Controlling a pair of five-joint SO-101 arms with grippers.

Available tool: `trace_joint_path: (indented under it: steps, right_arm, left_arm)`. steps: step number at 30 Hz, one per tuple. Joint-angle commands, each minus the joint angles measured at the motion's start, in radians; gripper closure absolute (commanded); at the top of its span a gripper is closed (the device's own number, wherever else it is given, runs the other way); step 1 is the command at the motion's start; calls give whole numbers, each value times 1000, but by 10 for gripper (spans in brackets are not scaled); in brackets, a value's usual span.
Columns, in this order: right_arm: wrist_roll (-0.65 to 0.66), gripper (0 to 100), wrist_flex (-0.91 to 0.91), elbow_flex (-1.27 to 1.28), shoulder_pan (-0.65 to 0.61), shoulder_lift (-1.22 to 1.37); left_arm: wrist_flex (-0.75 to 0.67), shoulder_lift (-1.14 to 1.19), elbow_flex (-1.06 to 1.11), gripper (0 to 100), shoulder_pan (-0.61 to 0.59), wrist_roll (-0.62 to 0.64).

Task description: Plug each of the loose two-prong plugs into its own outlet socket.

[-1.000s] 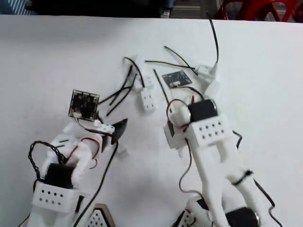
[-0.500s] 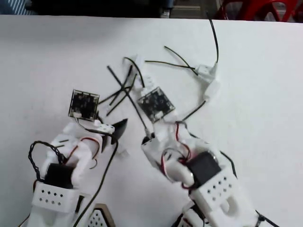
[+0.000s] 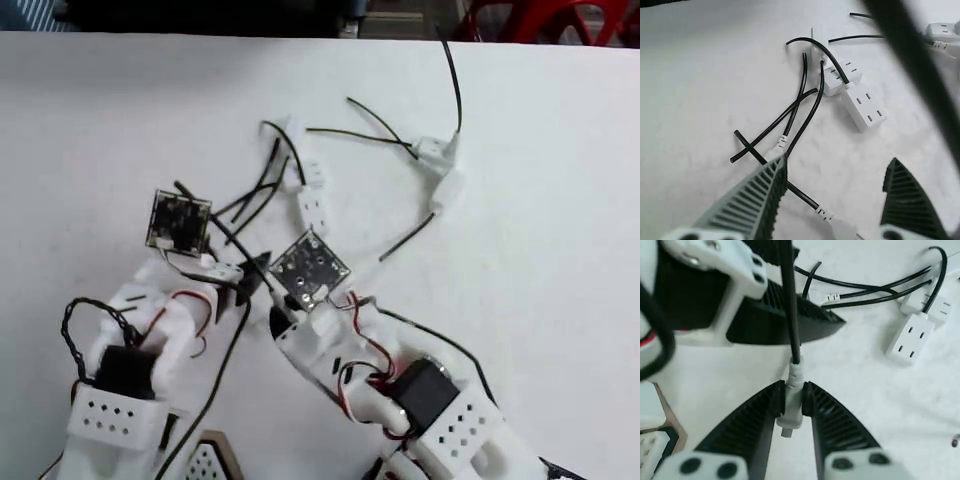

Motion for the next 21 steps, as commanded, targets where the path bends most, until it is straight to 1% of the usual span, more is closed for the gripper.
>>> trace_joint_path:
  steps: [1, 10, 15, 21]
  right_arm:
    - [3, 981, -30, -9, -8, 42]
    - [-2, 981, -41, -11, -7, 76]
    - [-2, 981, -53, -11, -5, 77]
    - [-3, 981, -53, -9, -5, 77]
  left_arm:
    - [9, -16, -12, 692, 38, 5]
    - [11, -16, -12, 689, 41, 5]
    - [17, -16, -12, 691, 91, 5]
    - [20, -16, -11, 691, 110, -9]
